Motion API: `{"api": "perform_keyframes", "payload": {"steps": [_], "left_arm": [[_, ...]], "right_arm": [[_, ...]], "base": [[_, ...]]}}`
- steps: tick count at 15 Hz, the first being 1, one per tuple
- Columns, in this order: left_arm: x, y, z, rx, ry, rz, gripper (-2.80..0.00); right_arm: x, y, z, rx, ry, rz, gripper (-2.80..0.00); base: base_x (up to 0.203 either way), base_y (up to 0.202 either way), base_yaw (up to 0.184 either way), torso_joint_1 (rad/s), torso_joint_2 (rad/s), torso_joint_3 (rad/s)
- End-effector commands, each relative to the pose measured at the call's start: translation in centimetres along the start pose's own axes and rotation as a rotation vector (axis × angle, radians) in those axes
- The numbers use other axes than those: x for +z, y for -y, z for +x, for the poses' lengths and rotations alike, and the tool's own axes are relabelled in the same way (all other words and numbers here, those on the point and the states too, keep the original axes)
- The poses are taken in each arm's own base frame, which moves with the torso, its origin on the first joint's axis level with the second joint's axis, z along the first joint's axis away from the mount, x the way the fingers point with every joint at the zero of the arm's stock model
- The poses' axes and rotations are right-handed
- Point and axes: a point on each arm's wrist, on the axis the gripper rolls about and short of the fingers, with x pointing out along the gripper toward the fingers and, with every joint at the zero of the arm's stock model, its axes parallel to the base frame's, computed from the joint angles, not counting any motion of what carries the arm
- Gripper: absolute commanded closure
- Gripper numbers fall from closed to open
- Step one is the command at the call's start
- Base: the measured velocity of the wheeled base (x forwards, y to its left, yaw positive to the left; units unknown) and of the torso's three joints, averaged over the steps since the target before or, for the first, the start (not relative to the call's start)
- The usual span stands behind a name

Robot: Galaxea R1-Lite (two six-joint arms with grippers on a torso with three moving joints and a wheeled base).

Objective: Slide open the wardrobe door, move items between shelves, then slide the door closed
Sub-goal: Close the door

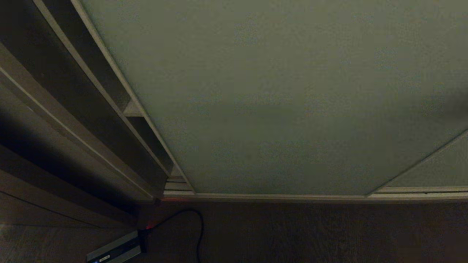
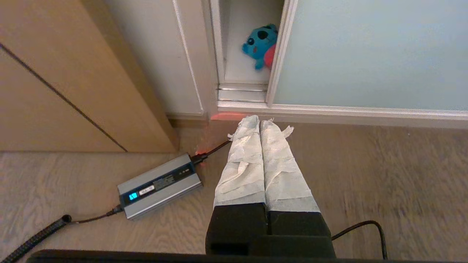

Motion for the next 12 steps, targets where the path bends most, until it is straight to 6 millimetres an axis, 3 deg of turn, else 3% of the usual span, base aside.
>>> {"api": "perform_keyframes", "payload": {"steps": [1,12], "left_arm": [[0.0,0.0,0.0,0.0,0.002,-0.001,0.0],[0.0,0.0,0.0,0.0,0.002,-0.001,0.0]], "right_arm": [[0.0,-1.5,-1.2,0.023,0.004,-0.008,0.0],[-0.5,-5.9,-3.3,0.144,-0.004,-0.015,0.0]], "base": [[0.0,0.0,0.0,0.0,0.0,0.0],[0.0,0.0,0.0,0.0,0.0,0.0]]}}
